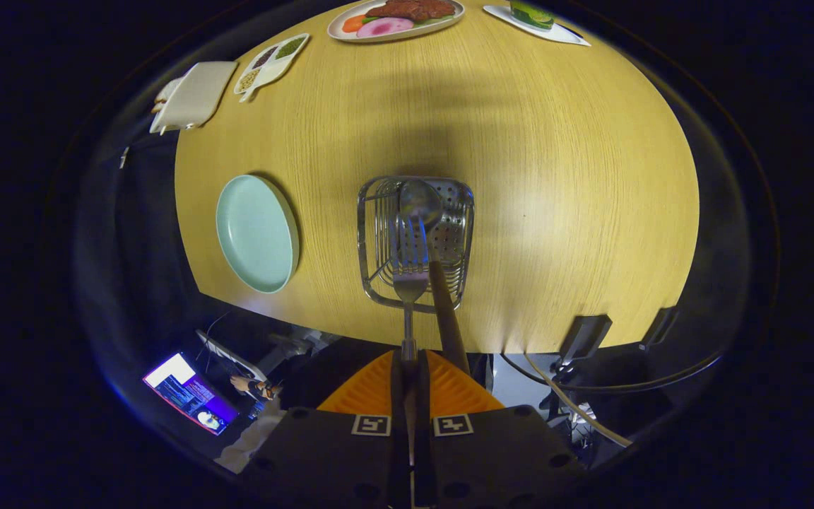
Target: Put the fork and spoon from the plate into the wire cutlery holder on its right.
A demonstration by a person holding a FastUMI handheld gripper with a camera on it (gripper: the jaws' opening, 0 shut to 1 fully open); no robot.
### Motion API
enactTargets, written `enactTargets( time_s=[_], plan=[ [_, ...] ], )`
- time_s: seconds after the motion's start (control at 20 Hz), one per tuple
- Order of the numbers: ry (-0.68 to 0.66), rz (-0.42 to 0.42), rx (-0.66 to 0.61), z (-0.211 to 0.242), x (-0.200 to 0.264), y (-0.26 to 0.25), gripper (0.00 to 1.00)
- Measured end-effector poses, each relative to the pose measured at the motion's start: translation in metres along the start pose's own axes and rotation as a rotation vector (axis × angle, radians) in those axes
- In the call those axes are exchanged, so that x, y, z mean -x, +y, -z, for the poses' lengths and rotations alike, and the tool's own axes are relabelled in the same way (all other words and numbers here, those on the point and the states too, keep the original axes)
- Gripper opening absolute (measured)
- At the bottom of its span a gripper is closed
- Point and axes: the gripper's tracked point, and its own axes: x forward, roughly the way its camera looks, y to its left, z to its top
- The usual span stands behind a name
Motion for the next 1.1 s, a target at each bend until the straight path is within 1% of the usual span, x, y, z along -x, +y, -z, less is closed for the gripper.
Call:
enactTargets(
  time_s=[0.15, 0.4, 0.5, 0.55, 0.6, 0.7, 0.75, 0.95, 1.1],
  plan=[
    [0.017, 0.01, -0.019, -0.006, -0.001, -0.001, 0.08],
    [0.018, -0.005, -0.011, -0.01, 0.003, 0.004, 0.14],
    [-0.016, -0.016, 0.003, -0.015, 0.01, 0.008, 0.3],
    [-0.044, -0.018, 0.016, -0.018, 0.014, 0.01, 0.42],
    [-0.074, -0.036, 0.025, -0.021, 0.021, 0.015, 0.5],
    [-0.127, -0.044, 0.046, -0.023, 0.03, 0.019, 0.91],
    [-0.152, -0.047, 0.059, -0.022, 0.039, 0.022, 1.0],
    [-0.311, -0.032, 0.126, -0.023, 0.062, 0.027, 0.99],
    [-0.448, -0.061, 0.128, -0.027, 0.086, 0.036, 0.99]
  ],
)
